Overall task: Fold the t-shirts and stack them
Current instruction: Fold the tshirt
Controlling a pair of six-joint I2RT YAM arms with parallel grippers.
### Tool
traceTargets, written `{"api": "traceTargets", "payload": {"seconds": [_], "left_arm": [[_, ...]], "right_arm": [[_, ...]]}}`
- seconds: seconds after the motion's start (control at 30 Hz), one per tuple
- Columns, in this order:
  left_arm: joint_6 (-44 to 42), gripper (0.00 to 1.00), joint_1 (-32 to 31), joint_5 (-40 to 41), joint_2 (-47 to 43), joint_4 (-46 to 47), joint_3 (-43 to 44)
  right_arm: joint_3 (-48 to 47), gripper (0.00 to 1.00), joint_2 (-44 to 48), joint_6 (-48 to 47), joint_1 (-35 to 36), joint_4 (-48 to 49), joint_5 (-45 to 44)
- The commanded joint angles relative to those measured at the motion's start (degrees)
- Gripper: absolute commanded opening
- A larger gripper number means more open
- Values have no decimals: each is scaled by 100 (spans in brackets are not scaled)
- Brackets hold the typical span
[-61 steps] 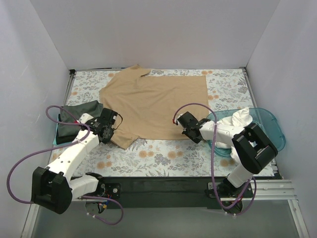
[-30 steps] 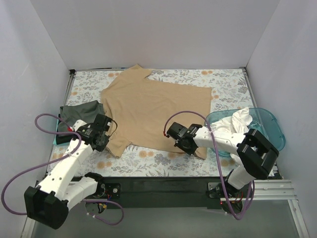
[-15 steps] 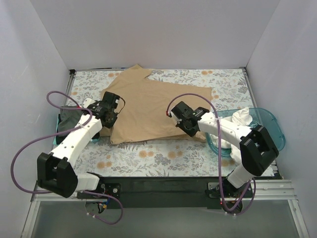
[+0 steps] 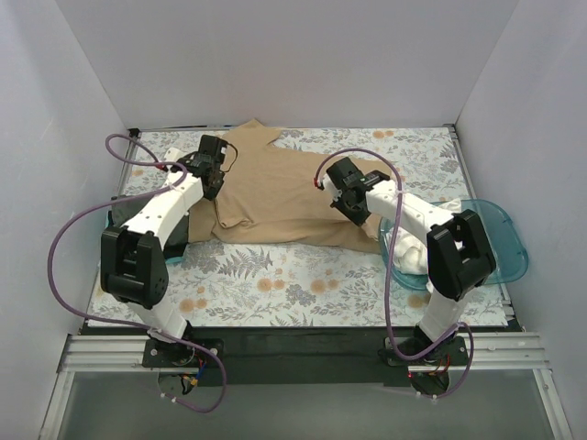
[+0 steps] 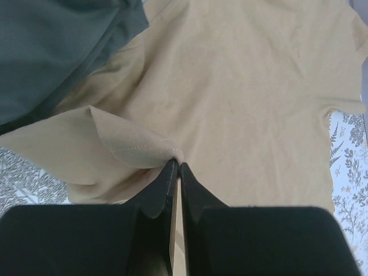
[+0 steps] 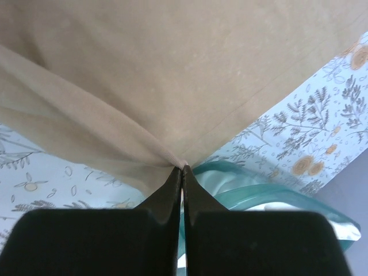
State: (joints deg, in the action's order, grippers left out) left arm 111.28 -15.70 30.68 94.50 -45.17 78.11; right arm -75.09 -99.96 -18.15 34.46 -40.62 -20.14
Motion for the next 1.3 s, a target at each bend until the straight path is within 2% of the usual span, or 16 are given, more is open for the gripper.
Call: {"api": "traceTargets", "payload": {"seconds": [0.0, 0.27, 0.67, 0.73, 0.8, 0.83, 0.87, 0.9, 0.93, 0.97, 1.0, 1.07, 1.27], "left_arm": [[-291, 0, 41, 175, 129, 333, 354], [-643, 0, 164, 96, 903, 597, 943], [-1555, 0, 208, -61, 2493, 1001, 2507], [-1723, 0, 226, -149, 2906, 1080, 2944], [-2013, 0, 243, -281, 3362, 1089, 3332], [-2075, 2, 278, -325, 3486, 985, 3551], [-2154, 10, 296, -352, 3601, 914, 3980], [-2311, 38, 305, -430, 3706, 835, 4176], [-2374, 52, 322, -440, 3803, 634, 4352], [-2383, 71, 322, -396, 3795, 519, 4545], [-2357, 82, 322, -352, 3734, 431, 4521], [-2322, 85, 322, -290, 3340, 377, 4241], [-2076, 87, 322, -272, 1743, 588, 2273]], "right_arm": [[-462, 1, -137, -311, -158, -69, 37], [-928, 1, -611, -602, -431, -69, 54], [-1719, 1, -1543, -901, -782, -34, -16], [-1868, 4, -1657, -962, -818, -7, -68], [-1974, 11, -1789, -1032, -853, 10, -182], [-2070, 17, -1833, -1067, -870, 19, -357], [-2132, 26, -1895, -1076, -905, 19, -437], [-2185, 34, -1913, -1068, -923, 37, -525], [-2272, 46, -1930, -1024, -949, 45, -674], [-2291, 75, -1904, -998, -984, 54, -719], [-2300, 97, -1861, -954, -994, 80, -754], [-2213, 98, -1642, -770, -1002, 212, -798], [-1536, 98, -641, -128, -1002, 766, -386]]}}
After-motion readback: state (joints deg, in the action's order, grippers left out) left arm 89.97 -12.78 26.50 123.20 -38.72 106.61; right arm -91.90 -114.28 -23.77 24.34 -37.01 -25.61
